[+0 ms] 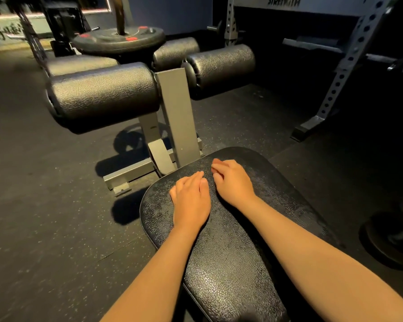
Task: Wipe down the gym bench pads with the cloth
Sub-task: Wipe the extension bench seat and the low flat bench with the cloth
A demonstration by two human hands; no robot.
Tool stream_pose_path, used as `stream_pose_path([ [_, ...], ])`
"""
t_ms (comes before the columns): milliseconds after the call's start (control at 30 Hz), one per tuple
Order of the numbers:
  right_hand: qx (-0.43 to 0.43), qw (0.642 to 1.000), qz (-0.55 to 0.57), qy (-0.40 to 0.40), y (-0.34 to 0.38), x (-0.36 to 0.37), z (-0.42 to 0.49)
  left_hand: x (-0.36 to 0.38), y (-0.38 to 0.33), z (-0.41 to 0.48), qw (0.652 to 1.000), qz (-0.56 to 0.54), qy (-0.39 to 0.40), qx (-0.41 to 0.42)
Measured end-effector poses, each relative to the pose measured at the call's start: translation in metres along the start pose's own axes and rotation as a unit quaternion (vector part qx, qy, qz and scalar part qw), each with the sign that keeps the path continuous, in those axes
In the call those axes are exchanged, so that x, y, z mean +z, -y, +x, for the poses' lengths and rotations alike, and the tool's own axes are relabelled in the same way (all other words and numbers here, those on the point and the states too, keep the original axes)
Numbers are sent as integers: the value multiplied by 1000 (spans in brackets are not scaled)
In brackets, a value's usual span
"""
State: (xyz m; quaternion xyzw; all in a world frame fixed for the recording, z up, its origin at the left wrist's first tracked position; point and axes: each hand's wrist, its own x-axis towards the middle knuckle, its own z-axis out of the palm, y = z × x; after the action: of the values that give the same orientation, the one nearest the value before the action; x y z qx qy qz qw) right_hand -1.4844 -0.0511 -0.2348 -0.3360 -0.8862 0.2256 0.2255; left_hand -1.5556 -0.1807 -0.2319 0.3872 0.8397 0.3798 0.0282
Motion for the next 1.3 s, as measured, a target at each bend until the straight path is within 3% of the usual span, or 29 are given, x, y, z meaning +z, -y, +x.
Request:
stream_pose_path([
  [133,-81,992,23,89,8,0,-29,-9,0,-10,996,-79,-33,-12],
  [300,18,999,38,-9,17,3,-68,-19,1,-56,999,44,-19,21],
  [533,-32,999,19,15,33,-10,-159,-29,-5,-121,999,43,-13,-3],
  [733,18,999,11,-24,31,-25,-219,-28,-4,-192,990,121,47,48],
  [900,-48,999,24,7,30,-37,-263,-28,-22,-235,991,112,73,15],
  [1067,14,999,19,-46,8,-44,-288,-23,-28,-276,998,51,33,29],
  [1300,-77,996,42,-14,20,-44,-333,-18,-34,-302,998,-45,49,-5],
])
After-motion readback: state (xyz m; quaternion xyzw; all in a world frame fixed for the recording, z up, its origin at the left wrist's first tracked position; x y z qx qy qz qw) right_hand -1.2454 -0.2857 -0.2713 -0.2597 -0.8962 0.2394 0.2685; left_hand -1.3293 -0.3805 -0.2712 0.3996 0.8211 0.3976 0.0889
